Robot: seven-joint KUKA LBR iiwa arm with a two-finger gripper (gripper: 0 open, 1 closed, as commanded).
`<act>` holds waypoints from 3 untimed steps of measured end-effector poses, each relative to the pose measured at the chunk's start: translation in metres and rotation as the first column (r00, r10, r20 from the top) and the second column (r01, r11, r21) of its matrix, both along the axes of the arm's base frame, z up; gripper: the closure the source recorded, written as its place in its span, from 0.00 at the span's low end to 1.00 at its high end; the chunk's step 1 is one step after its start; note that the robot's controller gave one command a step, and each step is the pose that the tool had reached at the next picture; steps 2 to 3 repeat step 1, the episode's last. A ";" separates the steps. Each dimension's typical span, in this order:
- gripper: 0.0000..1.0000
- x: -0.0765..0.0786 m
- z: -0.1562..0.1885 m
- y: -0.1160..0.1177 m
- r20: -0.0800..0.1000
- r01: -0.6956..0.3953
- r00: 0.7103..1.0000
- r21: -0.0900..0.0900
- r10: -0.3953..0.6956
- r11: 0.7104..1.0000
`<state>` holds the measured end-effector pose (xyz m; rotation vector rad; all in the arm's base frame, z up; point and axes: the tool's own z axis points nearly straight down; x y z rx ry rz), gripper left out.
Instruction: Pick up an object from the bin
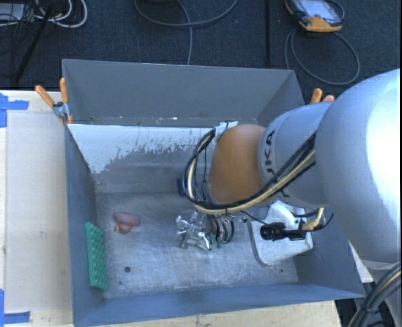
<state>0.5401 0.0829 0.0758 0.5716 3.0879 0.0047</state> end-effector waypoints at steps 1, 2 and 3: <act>1.00 0.002 0.065 0.000 0.004 -0.002 1.000 -0.001 0.002 1.000; 1.00 0.002 0.065 0.000 0.004 -0.002 1.000 -0.001 0.002 1.000; 1.00 0.002 0.065 0.000 0.004 -0.002 1.000 -0.001 0.002 1.000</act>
Offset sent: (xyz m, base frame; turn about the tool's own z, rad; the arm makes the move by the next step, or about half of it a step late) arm 0.0001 -0.0001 0.0614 0.0000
